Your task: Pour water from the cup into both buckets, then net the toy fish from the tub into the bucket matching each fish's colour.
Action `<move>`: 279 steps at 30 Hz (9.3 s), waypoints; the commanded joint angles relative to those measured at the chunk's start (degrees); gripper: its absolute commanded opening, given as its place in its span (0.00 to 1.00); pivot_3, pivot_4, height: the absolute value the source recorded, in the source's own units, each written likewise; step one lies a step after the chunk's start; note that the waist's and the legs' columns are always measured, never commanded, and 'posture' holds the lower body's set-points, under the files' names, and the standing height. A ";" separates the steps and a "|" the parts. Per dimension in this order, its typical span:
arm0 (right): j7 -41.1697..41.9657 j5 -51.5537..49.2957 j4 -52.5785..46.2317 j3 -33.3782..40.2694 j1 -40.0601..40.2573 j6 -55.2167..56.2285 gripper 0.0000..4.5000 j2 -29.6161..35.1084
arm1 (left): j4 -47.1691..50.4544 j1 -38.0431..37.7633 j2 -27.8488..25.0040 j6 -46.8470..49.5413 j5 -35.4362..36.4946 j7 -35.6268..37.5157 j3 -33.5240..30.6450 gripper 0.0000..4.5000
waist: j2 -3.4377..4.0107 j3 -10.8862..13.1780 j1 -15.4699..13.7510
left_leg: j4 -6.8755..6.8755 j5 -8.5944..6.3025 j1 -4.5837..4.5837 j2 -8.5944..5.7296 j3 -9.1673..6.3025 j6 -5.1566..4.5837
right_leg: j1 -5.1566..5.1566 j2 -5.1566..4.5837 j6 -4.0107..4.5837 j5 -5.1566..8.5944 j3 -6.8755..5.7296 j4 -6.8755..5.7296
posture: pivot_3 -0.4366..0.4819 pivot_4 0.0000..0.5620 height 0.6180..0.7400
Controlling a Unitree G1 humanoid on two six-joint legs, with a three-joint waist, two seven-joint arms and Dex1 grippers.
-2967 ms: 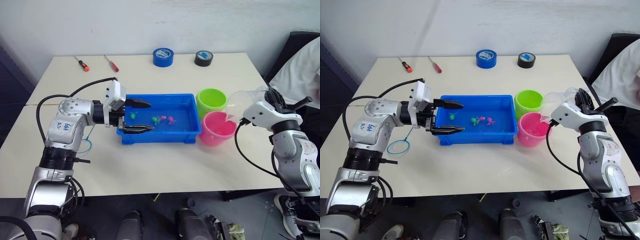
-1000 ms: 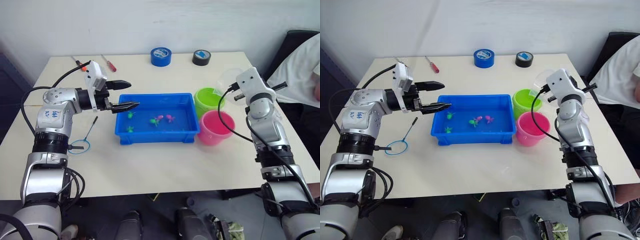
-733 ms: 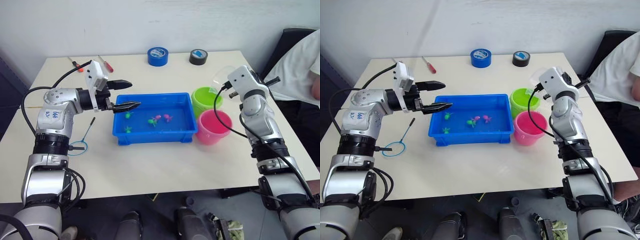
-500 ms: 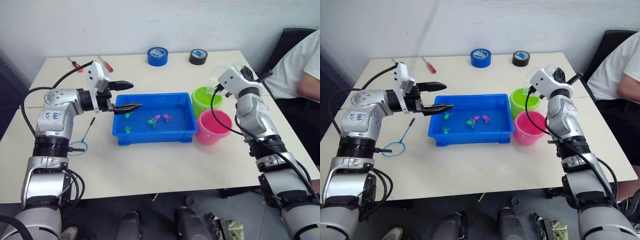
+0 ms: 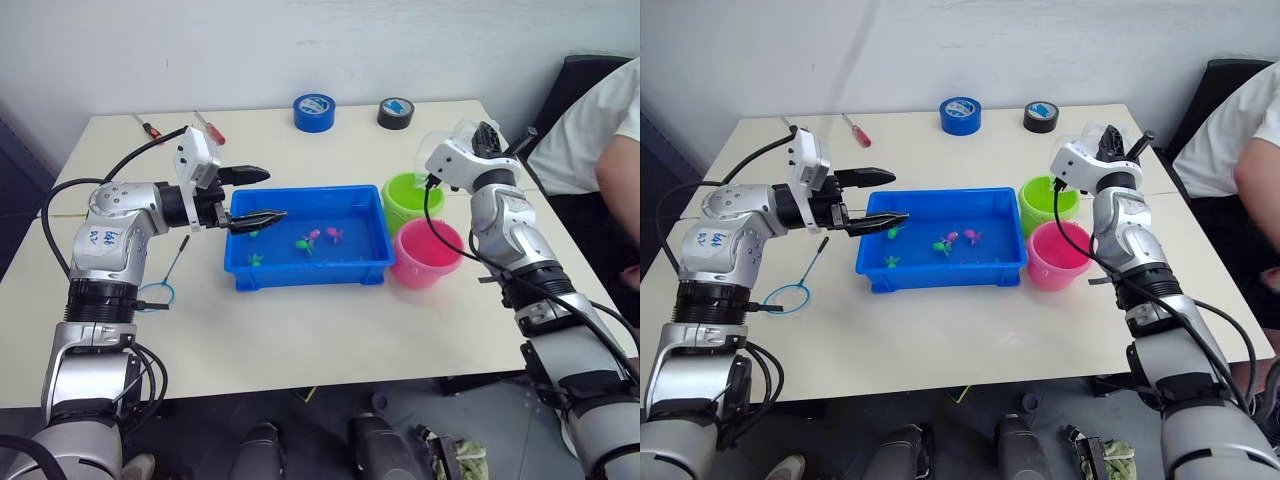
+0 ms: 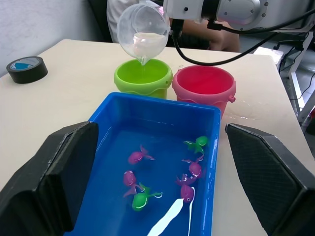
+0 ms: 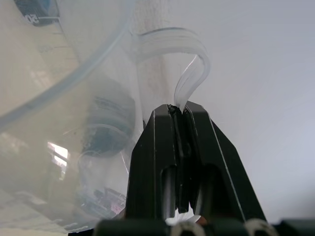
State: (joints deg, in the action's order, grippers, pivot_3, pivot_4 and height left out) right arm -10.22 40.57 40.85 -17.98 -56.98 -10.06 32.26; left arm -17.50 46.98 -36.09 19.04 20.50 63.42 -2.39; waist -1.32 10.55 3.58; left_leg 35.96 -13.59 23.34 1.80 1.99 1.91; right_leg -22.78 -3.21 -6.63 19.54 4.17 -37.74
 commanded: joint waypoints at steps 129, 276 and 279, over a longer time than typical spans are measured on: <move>61.37 -74.72 -70.32 20.57 39.61 -22.80 0.99 5.25 | -18.08 -18.64 -2.32 -6.43 -7.05 -28.32 -13.89 1.00 | -0.77 0.41 -1.54 | 0.02 -0.41 -0.11 0.94 0.16 -0.01 | 0.12 0.26 -0.33 -0.45 0.73 0.87 | 0.48 0.27 0.95; 58.20 -75.61 -62.26 15.82 20.87 -39.45 0.00 7.82 | -9.03 16.33 -12.47 10.28 0.17 13.04 -4.14 0.77 | -0.77 0.55 -1.91 | 0.23 -0.36 0.26 0.97 0.22 -0.02 | -0.03 0.53 0.01 -0.27 -0.61 0.64 | 0.48 0.27 0.95; 57.22 -74.39 -60.76 16.26 20.08 -38.63 0.00 8.16 | -7.45 13.00 -14.74 10.15 0.04 13.10 -4.49 0.77 | -0.77 0.55 -1.92 | 0.22 -0.35 0.25 0.97 0.24 -0.01 | -0.04 0.52 0.01 -0.27 -0.61 0.64 | 0.48 0.27 0.95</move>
State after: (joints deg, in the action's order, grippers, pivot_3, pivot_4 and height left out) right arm 47.60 -34.42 -19.62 -3.64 -35.43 -50.06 39.85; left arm -27.31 61.32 -49.42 29.42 19.88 76.45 -5.71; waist -2.08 11.09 1.67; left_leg 36.18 -13.94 23.59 2.77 2.23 1.89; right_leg -22.82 -2.69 -6.61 19.28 3.56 -37.11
